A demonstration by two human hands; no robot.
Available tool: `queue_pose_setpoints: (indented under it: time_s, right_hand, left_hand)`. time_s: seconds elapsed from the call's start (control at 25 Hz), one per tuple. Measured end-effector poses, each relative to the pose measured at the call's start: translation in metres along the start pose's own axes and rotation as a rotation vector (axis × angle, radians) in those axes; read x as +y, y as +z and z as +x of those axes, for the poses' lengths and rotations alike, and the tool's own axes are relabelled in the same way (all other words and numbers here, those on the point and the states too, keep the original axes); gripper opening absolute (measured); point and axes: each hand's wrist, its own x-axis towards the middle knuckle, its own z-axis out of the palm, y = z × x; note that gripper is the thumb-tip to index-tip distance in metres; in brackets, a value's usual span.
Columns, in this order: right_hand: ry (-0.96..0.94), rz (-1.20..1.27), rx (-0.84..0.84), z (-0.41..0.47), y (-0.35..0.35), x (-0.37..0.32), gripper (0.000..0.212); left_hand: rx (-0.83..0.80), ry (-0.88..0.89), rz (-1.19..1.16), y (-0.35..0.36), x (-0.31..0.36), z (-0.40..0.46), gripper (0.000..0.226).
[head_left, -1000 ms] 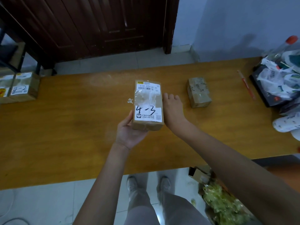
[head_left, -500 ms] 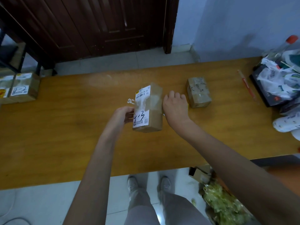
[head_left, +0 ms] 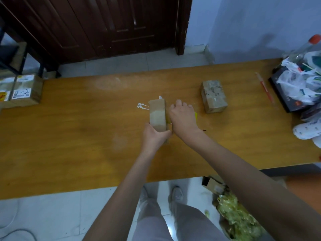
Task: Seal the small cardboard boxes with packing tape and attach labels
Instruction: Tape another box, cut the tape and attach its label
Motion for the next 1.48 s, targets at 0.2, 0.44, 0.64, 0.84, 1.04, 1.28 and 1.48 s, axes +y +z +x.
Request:
queue_pose_setpoints:
  time_s: [0.2, 0.44, 0.64, 0.84, 1.04, 1.28, 1.48]
  right_hand:
    - [-0.121, 0.222, 0.111, 0.005, -0.002, 0.025, 0.037]
    - [-0.059, 0.45, 0.195, -0.005, -0.017, 0.037, 0.028]
    - [-0.068, 0.235, 0.435, -0.022, -0.064, 0.034, 0.035]
    - [-0.119, 0.197, 0.433, -0.019, -0.094, 0.016, 0.031]
    - [-0.087, 0.205, 0.294, -0.017, -0.066, 0.026, 0.032]
    - [-0.109, 0.136, 0.203, -0.004, -0.03, 0.043, 0.034]
    - [-0.091, -0.039, 0.208, 0.001, -0.019, 0.042, 0.035]
  left_hand:
    - [0.093, -0.044, -0.372, -0.005, -0.023, 0.006, 0.059]
    - [0.026, -0.019, -0.444, -0.022, -0.03, 0.019, 0.047]
    - [0.203, 0.096, -0.11, -0.041, -0.013, 0.032, 0.049]
    - [0.441, 0.131, 0.252, -0.029, -0.008, 0.029, 0.055]
    - [0.322, 0.09, -0.105, -0.043, -0.02, 0.034, 0.046]
    - [0.054, -0.017, -0.554, -0.051, -0.019, 0.027, 0.054]
    - [-0.218, -0.086, -0.868, -0.056, -0.004, 0.016, 0.055]
